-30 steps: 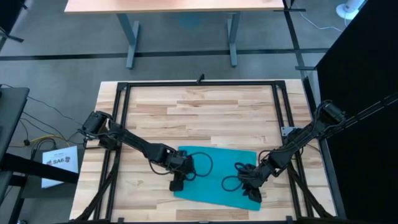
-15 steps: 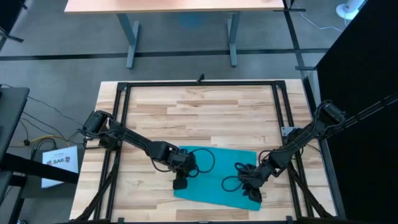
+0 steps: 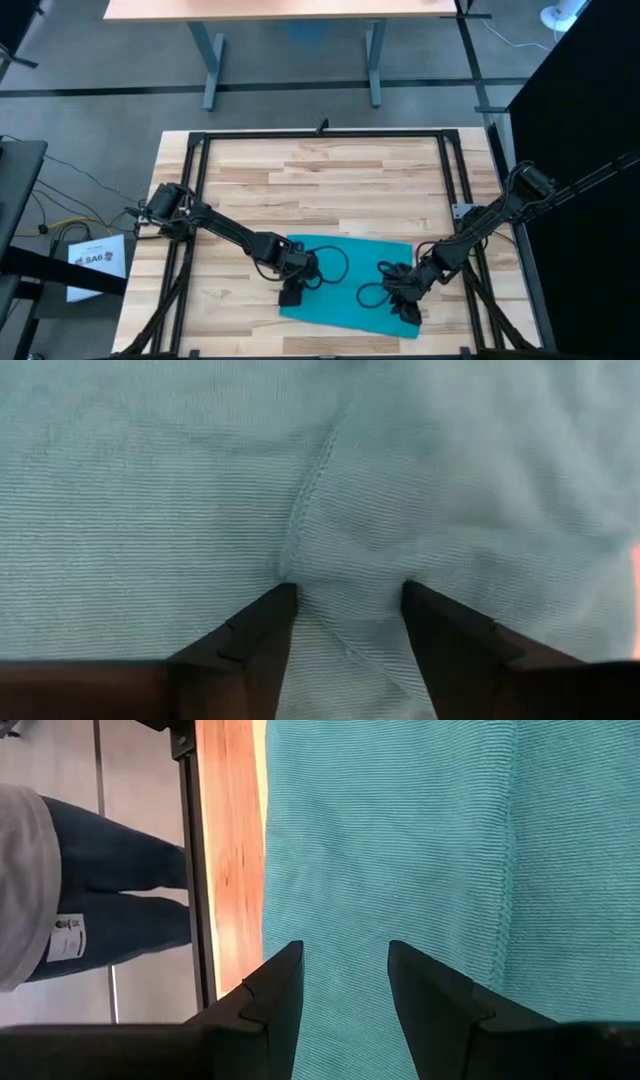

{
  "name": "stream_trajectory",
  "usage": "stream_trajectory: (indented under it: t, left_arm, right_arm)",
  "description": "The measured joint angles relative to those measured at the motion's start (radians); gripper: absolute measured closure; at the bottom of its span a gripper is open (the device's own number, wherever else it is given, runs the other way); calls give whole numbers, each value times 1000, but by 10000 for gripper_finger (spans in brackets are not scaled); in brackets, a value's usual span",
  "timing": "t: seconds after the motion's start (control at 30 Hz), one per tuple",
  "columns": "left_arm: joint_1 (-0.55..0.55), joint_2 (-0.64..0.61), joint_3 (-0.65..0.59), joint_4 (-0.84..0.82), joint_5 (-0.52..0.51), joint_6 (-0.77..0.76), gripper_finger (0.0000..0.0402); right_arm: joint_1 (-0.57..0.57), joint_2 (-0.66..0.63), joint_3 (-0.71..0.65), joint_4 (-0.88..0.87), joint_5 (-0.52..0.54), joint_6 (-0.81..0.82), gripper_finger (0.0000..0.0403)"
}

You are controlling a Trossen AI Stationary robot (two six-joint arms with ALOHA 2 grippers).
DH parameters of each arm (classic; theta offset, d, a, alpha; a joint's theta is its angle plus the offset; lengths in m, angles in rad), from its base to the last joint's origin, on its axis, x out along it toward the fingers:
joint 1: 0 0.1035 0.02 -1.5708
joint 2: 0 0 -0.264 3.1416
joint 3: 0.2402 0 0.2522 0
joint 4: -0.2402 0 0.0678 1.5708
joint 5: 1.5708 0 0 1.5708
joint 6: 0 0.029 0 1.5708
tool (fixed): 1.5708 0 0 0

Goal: Roll towel
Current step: Roll the blue towel

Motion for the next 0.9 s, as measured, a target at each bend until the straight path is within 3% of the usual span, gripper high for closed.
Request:
stream_trajectory:
  t: [0.17, 0.37, 0.5, 0.9]
  left_arm:
    - [-1, -7, 0, 11, -2, -2, 247]
    - [-16, -33, 0, -21, -5, -45, 345]
    - [-41, -71, 1, -60, -11, -87, 391]
    - [-130, -118, 0, -170, -29, -250, 400]
  right_arm:
    - [0, 0, 0, 0, 0, 3, 269]
    - [1, 0, 0, -9, 0, 2, 269]
    - [1, 0, 0, -16, 0, -4, 269]
    - [4, 0, 0, -29, 0, -26, 269]
